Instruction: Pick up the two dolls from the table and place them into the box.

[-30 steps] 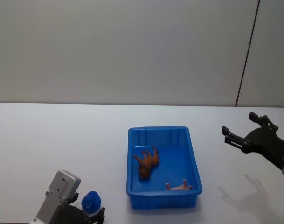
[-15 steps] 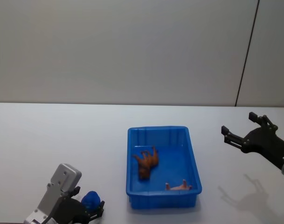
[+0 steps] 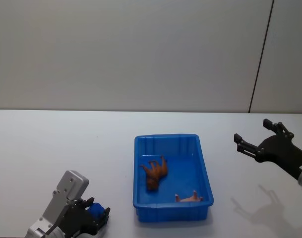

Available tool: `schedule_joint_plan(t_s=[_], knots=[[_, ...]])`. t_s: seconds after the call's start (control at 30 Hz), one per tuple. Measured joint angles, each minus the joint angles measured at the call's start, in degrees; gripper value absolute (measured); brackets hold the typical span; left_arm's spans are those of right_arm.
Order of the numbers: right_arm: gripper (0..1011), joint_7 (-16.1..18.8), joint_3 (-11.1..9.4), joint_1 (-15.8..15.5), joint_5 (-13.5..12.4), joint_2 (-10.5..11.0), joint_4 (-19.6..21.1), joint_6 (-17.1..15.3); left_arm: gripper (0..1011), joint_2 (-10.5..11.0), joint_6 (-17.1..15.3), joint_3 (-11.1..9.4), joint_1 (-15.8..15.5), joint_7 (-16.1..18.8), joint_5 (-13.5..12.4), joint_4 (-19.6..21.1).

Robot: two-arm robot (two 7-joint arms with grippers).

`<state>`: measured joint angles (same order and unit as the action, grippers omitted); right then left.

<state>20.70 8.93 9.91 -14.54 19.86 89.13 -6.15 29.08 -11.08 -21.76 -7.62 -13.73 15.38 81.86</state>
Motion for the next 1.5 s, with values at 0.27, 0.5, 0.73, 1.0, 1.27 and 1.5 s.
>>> schedule_joint_plan(t_s=[0.27, 0.5, 0.73, 1.0, 1.27, 1.5], knots=[[1001, 0.0, 0.0, 0.0, 0.0, 0.0, 0.0, 0.0, 487, -0.5, 0.0, 0.0, -0.6, -0.8, -0.2, -0.7], [1001, 0.0, 0.0, 0.0, 0.0, 0.0, 0.0, 0.0, 447, -0.9, -0.1, -0.1, -0.9, -1.3, -0.5, -1.0], [1001, 0.0, 0.0, 0.0, 0.0, 0.0, 0.0, 0.0, 393, -1.2, -0.2, -0.2, -1.2, -1.6, -0.9, -1.1], [1001, 0.0, 0.0, 0.0, 0.0, 0.0, 0.0, 0.0, 340, -1.4, -0.4, -0.1, -1.8, -1.9, -1.8, -0.4], [1001, 0.0, 0.0, 0.0, 0.0, 0.0, 0.0, 0.0, 293, -1.6, -0.7, 0.2, -3.0, -2.8, -3.5, 0.7], [1001, 0.0, 0.0, 0.0, 0.0, 0.0, 0.0, 0.0, 250, -2.1, -0.8, 0.6, -4.7, -4.1, -5.5, 1.5]])
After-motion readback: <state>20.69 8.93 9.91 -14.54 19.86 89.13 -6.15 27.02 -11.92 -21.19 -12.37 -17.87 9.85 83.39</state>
